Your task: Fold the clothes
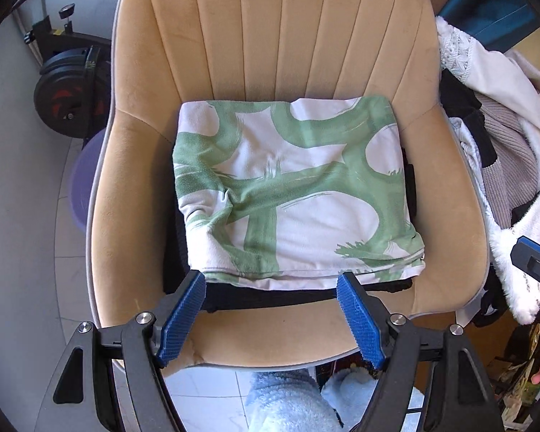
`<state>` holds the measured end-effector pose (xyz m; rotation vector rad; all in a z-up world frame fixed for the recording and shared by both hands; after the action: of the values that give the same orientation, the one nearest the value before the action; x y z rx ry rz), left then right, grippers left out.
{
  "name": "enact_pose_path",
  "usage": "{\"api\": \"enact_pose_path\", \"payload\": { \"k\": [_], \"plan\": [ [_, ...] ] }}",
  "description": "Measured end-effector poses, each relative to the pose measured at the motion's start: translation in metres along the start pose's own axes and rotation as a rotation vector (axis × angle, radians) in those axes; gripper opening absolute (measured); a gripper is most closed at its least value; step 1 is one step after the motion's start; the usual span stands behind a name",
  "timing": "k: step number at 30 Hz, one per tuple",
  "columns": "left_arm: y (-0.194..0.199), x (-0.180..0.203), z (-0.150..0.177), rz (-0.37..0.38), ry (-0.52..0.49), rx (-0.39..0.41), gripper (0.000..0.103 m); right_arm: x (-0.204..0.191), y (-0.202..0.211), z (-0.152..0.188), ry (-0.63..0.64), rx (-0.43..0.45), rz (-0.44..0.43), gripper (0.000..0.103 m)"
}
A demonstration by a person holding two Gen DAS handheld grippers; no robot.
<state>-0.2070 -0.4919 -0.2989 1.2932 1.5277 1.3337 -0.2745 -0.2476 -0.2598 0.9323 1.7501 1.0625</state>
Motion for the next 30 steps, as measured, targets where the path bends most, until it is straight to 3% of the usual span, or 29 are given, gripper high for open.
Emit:
{"api": "enact_pose_path", "payload": {
  "k": [7,14,19,23,30],
  "plan": [
    [0.067,0.012,0.026,-0.052,0.081,0.104,0.075,-0.012,0.049,0.002,0.147,0.077,-0.043,0.087],
    [0.126,0.046,0.083,-0.088,0.211,0.198,0.075,-0.013,0.113,0.044,0.324,0.16,-0.086,0.087],
    [0.158,0.075,0.123,-0.126,0.195,0.225,0.075,-0.003,0.145,0.07,0.338,0.17,-0.102,0.087],
    [0.186,0.083,0.136,-0.161,0.178,0.263,0.075,-0.003,0.163,0.081,0.328,0.189,-0.098,0.087],
    [0.218,0.087,0.153,-0.134,0.217,0.292,0.075,-0.007,0.196,0.101,0.296,0.24,-0.09,0.087]
  ]
}}
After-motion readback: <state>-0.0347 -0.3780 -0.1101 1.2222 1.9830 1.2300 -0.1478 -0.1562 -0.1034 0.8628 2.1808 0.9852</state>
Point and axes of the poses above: each gripper's, at about its wrist camera, not at the fingertips, and y roughly against the way its jaws point, x to its right, z to its underside, the point moved 4 cm from there along -y, roughly the way its jaws point, and after that the axes turned 2 degrees about -x, right-handed, at the moved point
